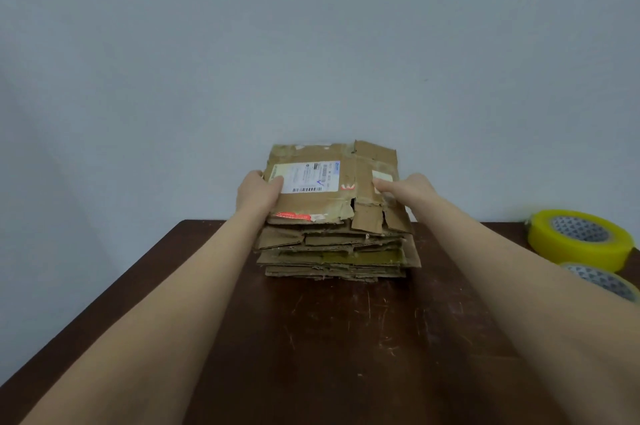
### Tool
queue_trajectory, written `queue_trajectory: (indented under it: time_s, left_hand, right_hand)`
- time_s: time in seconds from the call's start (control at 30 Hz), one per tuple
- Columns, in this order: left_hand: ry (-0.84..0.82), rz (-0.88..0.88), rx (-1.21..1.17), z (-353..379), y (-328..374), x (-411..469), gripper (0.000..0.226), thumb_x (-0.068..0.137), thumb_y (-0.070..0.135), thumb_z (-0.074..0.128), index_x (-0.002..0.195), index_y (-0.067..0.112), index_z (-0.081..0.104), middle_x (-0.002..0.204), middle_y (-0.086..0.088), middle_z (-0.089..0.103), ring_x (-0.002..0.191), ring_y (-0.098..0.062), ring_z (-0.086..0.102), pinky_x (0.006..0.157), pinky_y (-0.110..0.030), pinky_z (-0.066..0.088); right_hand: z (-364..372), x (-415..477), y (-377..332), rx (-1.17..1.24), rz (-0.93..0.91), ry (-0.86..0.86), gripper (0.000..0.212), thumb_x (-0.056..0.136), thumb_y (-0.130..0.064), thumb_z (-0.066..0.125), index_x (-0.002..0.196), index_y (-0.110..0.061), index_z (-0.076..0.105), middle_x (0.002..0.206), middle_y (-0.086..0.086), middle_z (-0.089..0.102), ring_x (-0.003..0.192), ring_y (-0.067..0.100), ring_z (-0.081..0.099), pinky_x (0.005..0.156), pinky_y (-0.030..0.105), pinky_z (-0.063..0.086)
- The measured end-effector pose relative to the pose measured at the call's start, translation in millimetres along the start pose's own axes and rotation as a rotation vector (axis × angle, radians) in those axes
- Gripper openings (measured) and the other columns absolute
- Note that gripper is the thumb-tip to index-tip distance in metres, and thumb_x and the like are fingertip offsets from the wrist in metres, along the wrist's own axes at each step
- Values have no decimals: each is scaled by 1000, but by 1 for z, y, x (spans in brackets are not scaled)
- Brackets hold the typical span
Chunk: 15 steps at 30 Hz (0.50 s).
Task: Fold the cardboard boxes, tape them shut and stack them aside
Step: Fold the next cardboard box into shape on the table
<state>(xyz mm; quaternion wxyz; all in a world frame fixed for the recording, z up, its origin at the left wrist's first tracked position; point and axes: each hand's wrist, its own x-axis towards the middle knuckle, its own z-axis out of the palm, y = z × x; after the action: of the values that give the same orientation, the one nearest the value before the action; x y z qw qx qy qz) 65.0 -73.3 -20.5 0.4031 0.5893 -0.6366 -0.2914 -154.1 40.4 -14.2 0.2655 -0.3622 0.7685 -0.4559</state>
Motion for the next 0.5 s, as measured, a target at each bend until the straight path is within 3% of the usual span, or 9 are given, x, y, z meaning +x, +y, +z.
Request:
queue_trajectory:
  time_s: [0.13,0.23,0.3,0.4,0.5]
  left_hand:
    - [-1,36,-128,-26,13,-18,37,86,31,59,117,11,59,106,-12,68,94,-33,66,80,-39,54]
    - [10,75,-202,-41,21,-40,29,89,29,58,114,13,60,106,-4,67,93,-25,65,84,-41,55]
    - [22,85,-268,-50,24,-55,24,92,27,54,111,13,59,102,-2,66,90,-21,64,79,-37,55]
    - [30,96,-350,-60,25,-81,17,95,22,49,101,11,60,85,-1,63,75,-16,60,67,-30,50]
    - [4,109,-362,-65,20,-111,16,97,19,47,93,11,60,68,-2,58,62,-15,54,63,-29,47]
  right_hand:
    - [-12,-23,-12,125,-22,13,62,83,-40,71,124,1,50,118,12,57,108,27,54,79,35,41]
    - [-21,-47,-14,215,-13,11,55,83,-34,73,121,-1,52,113,10,58,95,24,53,77,35,42]
    - [-27,-64,-12,282,-16,11,52,84,-29,73,122,-1,51,118,10,58,96,23,52,79,35,43]
    - [-37,-93,-7,366,-53,-9,50,87,-19,70,128,-2,48,106,4,55,96,20,51,84,34,43]
    - [-44,-118,5,423,-79,-15,56,80,-23,77,125,-7,49,116,5,61,97,20,58,83,34,46]
